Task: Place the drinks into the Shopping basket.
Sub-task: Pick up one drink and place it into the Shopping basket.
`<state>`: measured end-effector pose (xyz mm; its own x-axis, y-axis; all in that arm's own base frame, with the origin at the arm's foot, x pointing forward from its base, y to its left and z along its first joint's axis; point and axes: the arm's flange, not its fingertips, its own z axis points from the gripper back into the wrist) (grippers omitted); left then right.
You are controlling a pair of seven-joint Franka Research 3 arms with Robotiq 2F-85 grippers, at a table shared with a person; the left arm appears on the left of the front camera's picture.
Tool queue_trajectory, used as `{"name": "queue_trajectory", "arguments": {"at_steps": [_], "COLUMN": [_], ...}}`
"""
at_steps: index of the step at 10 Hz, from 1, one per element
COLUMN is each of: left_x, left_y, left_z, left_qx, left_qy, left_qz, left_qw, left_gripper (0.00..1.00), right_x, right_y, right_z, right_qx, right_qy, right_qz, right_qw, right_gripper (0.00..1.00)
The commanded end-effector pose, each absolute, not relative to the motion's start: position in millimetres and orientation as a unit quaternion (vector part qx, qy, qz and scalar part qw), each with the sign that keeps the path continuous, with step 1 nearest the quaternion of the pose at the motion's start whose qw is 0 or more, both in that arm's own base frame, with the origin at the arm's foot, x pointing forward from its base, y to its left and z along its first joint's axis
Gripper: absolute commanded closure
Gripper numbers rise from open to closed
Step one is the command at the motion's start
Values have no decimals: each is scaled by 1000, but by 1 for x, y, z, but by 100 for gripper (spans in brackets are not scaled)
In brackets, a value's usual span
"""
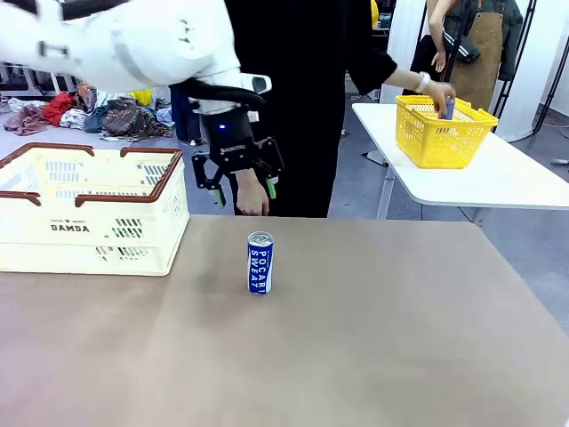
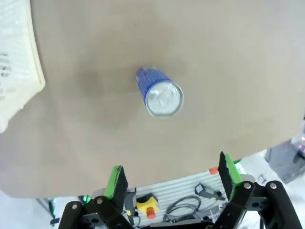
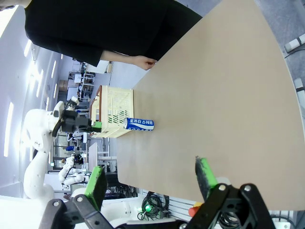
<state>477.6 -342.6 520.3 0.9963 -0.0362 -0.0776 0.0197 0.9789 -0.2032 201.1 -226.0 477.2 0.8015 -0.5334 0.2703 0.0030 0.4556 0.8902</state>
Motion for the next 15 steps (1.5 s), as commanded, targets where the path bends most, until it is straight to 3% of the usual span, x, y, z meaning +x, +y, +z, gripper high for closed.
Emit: {"name": "queue_trajectory", "arguments": {"at_steps": [1, 7, 11, 15], "left_x": [489, 480, 413, 340], "left_y": [-365, -363, -221, -109], "left_z": [511, 456, 564, 563], "left_qx": [-56, -29, -222, -322], "left_qy": [37, 11, -27, -40], "left_qz": [20, 76, 38, -44], "left_qw": [998, 997, 974, 945], "left_gripper": [0, 0, 0, 0], "right_x": [202, 202, 202, 202], "right_y": [-227, -227, -227, -227], "right_z": [478, 478, 478, 478], "right_qx": [500, 500, 500, 500], "right_qy": [-278, -278, -278, -278], "right_qz": [-156, -156, -156, -156], "right_qw": [805, 805, 805, 805], "right_gripper": [0, 0, 0, 0]}}
